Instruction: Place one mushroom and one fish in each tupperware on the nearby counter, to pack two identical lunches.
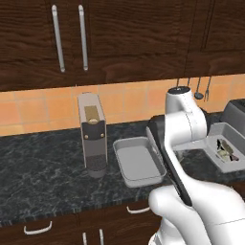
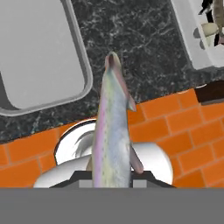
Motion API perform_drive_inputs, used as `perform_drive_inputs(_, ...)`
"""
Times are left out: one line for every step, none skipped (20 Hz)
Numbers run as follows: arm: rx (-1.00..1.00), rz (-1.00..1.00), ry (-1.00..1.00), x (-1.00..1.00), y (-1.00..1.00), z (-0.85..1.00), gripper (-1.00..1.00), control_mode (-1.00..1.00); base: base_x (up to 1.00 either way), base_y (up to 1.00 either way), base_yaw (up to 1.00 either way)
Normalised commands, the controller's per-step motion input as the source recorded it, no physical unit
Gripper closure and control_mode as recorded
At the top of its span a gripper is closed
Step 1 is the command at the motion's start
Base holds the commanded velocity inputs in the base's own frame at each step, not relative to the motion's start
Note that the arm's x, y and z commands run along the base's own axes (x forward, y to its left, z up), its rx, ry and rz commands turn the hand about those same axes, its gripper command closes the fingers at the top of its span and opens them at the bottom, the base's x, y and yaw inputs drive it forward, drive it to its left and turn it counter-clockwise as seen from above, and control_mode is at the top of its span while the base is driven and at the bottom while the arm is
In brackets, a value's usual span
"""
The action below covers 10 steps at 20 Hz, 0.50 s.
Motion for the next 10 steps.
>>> perform_drive_inputs(0.06,0.21,0.22,0.60,0.05,-1.00,1.00,-1.00,0.00,0.00,0.00)
perform_drive_inputs(0.09,0.31,0.37,0.66,0.26,-1.00,1.00,-1.00,0.00,0.00,0.00)
perform_drive_inputs(0.09,0.39,0.33,0.80,0.36,-1.00,1.00,-1.00,0.00,0.00,0.00)
perform_drive_inputs(0.12,0.36,0.31,0.82,0.34,-1.00,1.00,-1.00,0.00,0.00,0.00)
perform_drive_inputs(0.10,0.30,0.33,0.65,0.23,-1.00,1.00,-1.00,0.00,0.00,0.00)
perform_drive_inputs(0.04,0.26,0.36,0.74,0.24,-0.86,1.00,-1.00,0.00,0.00,0.00)
perform_drive_inputs(0.00,0.21,0.33,1.00,0.00,-0.59,1.00,-1.00,0.00,0.00,0.00)
perform_drive_inputs(-0.01,0.15,0.26,1.00,0.00,-0.29,1.00,-1.00,0.00,0.00,0.00)
perform_drive_inputs(-0.07,0.06,0.40,1.00,0.00,0.00,1.00,-1.00,0.00,0.00,0.00)
perform_drive_inputs(-0.04,0.07,0.46,1.00,0.00,0.00,1.00,-1.00,0.00,0.00,0.00)
